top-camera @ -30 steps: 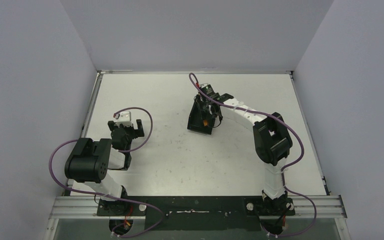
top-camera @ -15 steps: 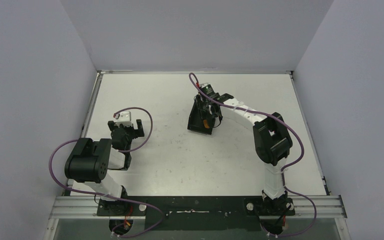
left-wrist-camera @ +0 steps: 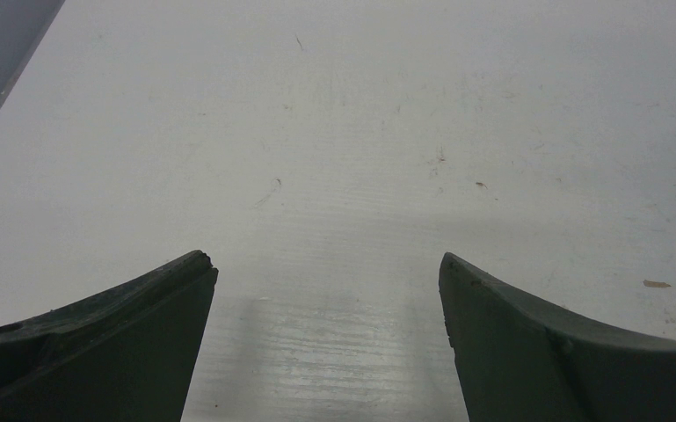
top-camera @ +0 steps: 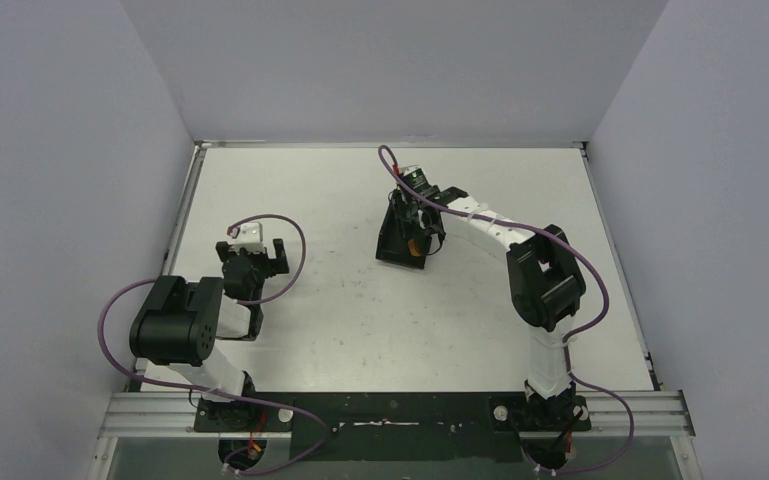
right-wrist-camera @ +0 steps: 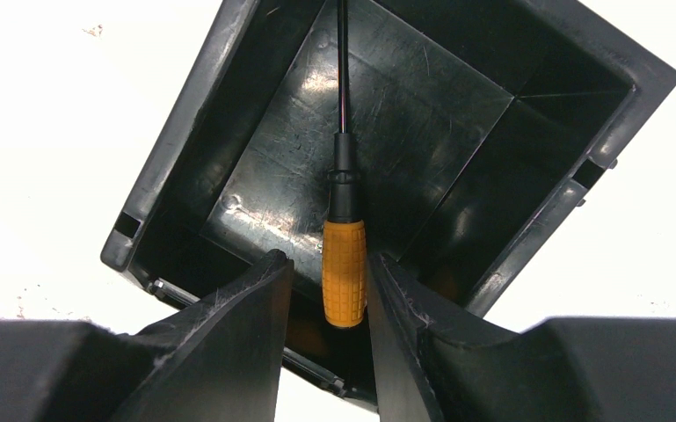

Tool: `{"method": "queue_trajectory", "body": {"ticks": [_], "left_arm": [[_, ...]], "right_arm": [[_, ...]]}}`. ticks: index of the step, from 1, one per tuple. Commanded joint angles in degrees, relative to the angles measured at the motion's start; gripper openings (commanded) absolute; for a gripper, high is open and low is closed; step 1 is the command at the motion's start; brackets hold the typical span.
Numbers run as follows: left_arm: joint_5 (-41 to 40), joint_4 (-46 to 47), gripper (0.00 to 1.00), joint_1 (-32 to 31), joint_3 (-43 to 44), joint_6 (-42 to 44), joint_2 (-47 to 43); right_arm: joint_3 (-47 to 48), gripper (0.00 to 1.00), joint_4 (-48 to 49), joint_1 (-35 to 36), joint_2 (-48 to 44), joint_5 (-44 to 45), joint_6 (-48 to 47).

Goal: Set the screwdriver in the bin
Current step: Place the screwdriver in the bin, then reset both arms

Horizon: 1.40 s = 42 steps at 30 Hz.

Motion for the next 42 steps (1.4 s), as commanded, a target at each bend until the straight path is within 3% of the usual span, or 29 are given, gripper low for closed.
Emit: {"method": "queue_trajectory", "body": {"ticks": [1, 9, 16, 17, 19, 20, 21, 33, 42], "left_arm": [[-0.29, 2.03, 0.97, -0.05, 0.37, 0.07, -0.91], [-0.29, 2.06, 0.97, -0.05, 0.37, 0.11, -0.87], [-0.29, 2.04, 0.97, -0.05, 0.37, 0.11, -0.92], [-0.29, 2.04, 0.97, -0.05, 0.37, 0.05, -0.92], [-0.29, 2.04, 0.97, -0.05, 0.37, 0.1, -0.9], [-0.29, 2.02, 0.97, -0.05, 0.37, 0.07, -0.91], [-0.29, 2.06, 0.97, -0.05, 0.37, 0.11, -0.91], [-0.29, 2.02, 0.97, -0.05, 0.37, 0.08, -0.87], [-0.28, 2.02, 0.97, -0.05, 0.37, 0.1, -0.87]], "right_arm": [[3.43, 0.37, 1.21, 0.91, -0.41, 1.82, 0.62], [8.41, 0.4, -2.43, 1.36, -1.9, 6.49, 5.31], [11.42, 0.56, -4.25, 1.53, -4.59, 8.14, 5.98], [11.83, 0.6, -4.28, 1.56, -4.99, 8.06, 5.71], [12.85, 0.8, -4.87, 1.56, -5.76, 8.21, 5.23], [13.33, 0.95, -5.24, 1.52, -6.05, 8.51, 4.87], [13.86, 0.99, -5.68, 1.55, -6.39, 8.89, 4.68], [13.42, 1.0, -11.63, -0.46, -12.45, 15.42, 2.36], [7.75, 1.0, -12.66, -9.96, -18.58, 10.04, -1.95]]}}
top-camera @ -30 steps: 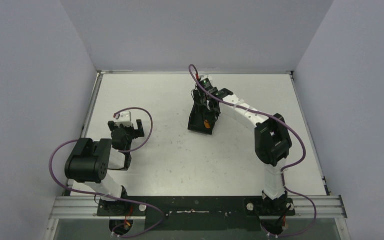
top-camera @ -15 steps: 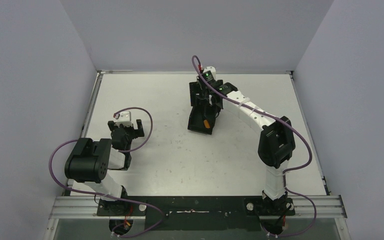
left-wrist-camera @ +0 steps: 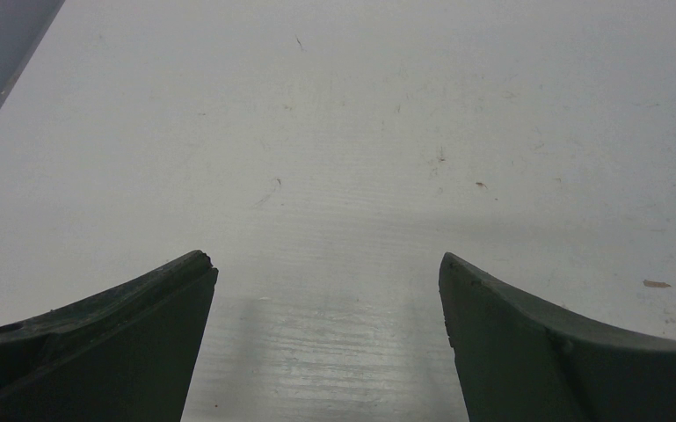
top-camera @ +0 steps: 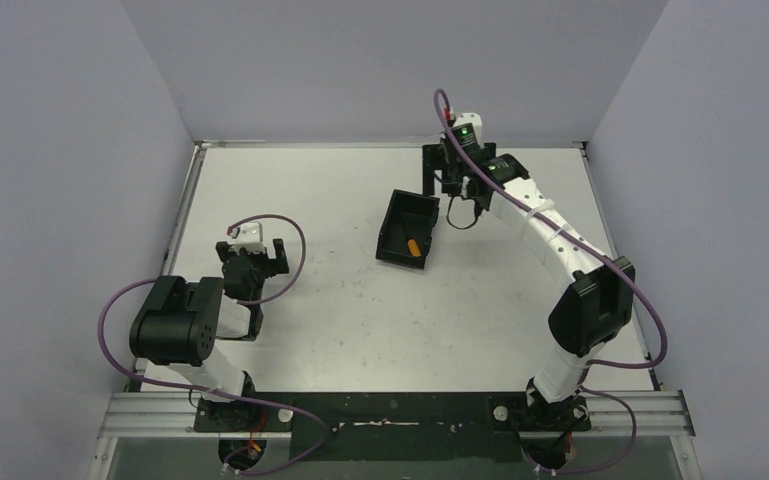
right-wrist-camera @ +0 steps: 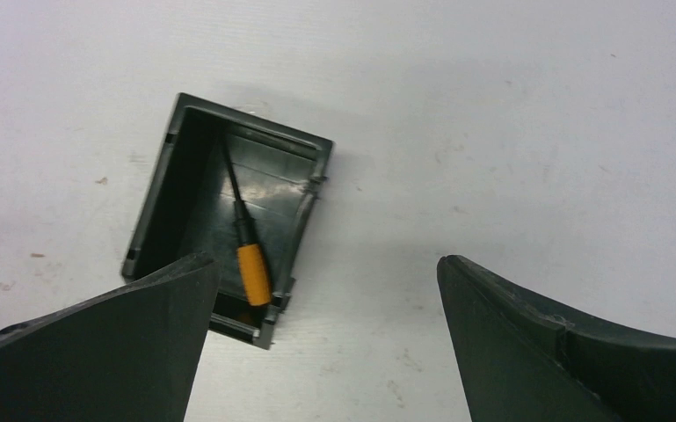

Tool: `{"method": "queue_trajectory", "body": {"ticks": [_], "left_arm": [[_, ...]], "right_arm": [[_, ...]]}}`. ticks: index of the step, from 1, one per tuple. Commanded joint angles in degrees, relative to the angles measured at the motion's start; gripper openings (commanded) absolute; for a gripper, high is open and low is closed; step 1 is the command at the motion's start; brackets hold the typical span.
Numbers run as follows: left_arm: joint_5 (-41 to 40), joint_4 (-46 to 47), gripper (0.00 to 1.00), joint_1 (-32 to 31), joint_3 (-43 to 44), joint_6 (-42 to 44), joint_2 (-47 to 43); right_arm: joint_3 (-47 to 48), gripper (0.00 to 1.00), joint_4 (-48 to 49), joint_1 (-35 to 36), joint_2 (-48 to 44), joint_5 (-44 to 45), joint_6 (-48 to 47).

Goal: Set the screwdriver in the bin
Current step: Reset both arms

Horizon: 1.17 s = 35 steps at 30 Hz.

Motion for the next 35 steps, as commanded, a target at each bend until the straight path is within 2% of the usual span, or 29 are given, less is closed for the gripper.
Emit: {"method": "queue_trajectory", "body": {"ticks": [1, 10, 19, 35], "left_arm": [[-0.28, 2.03, 0.97, -0.05, 0.37, 0.09, -0.85], [-0.29, 2.03, 0.97, -0.05, 0.37, 0.11, -0.9], [-0.28, 2.06, 0.97, -0.05, 0.37, 0.1, -0.85], [-0.29, 2.09, 0.97, -0.05, 0.37, 0.1, -0.88]], "right_arm": [[-3.2, 1.0, -0.41, -6.43, -5.95, -2.22, -4.66], [-7.42, 1.0, -2.1, -13.52, -10.59, -5.06, -13.39], [-10.11, 1.0, -1.2, -22.26, -13.04, -10.11, -13.61], [-11.0, 1.0, -0.56, -23.79, -12.14, -10.44, -15.28]]}}
